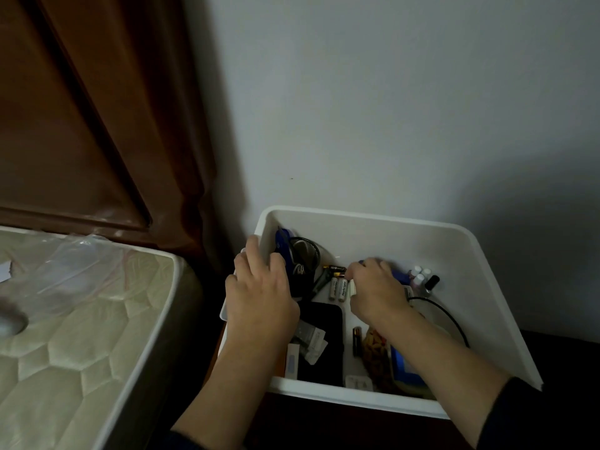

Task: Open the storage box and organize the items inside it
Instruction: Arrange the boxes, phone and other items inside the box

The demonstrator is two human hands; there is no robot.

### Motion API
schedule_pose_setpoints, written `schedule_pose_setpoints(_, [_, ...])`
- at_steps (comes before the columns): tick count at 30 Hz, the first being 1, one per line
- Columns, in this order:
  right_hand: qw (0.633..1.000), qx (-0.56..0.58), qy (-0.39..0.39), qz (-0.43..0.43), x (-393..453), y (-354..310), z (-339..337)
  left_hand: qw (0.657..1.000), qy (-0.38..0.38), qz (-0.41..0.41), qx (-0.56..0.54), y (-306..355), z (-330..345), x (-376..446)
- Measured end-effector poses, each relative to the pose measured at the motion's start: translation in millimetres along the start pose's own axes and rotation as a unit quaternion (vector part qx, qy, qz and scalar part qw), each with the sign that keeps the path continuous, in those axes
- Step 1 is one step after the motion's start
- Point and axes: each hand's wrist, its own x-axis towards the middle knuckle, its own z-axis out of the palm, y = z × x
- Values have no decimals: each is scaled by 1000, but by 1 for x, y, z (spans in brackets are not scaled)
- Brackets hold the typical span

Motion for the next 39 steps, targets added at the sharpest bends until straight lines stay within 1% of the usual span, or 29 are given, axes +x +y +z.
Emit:
schedule_pose_setpoints(4, [1000,0,-18,20,5,2,7,1000,1,0,-2,0,1,0])
schedule_pose_setpoints(11, [999,8,-32,0,13,12,15,1000,-2,-1,1,0,2,1])
schedule_pose_setpoints(15, [998,21,-55,0,16,14,12,1000,-4,-2,-3,0,2,1])
schedule_pose_setpoints(17, [999,39,-22,-12,15,11,11,1000,-2,-3,-4,-1,2,0])
schedule_pose_setpoints(19, [998,35,19,-48,13,5,11,1000,0,-3,-5,-1,2,1])
schedule_pose_setpoints(21, [995,28,29,-93,10,-5,15,1000,0,-2,-4,0,2,1])
schedule_pose_setpoints(24, [990,-27,7,-138,9,-17,22,1000,-3,0,-3,0,2,1])
schedule_pose_setpoints(28, [979,-62,24,-192,9,-21,26,1000,-5,0,-1,0,2,1])
schedule_pose_setpoints(30, [964,-101,35,-243,10,-23,25,1000,-11,0,2,1,1,2])
schedule_pose_setpoints(33, [930,-203,39,-303,16,-31,20,1000,-10,0,3,1,1,2])
schedule_pose_setpoints(36, [909,-278,11,-311,22,-43,19,1000,-11,-1,-1,1,1,2])
schedule_pose_setpoints(39, [909,-305,-11,-283,28,-51,20,1000,-13,-1,2,0,1,2])
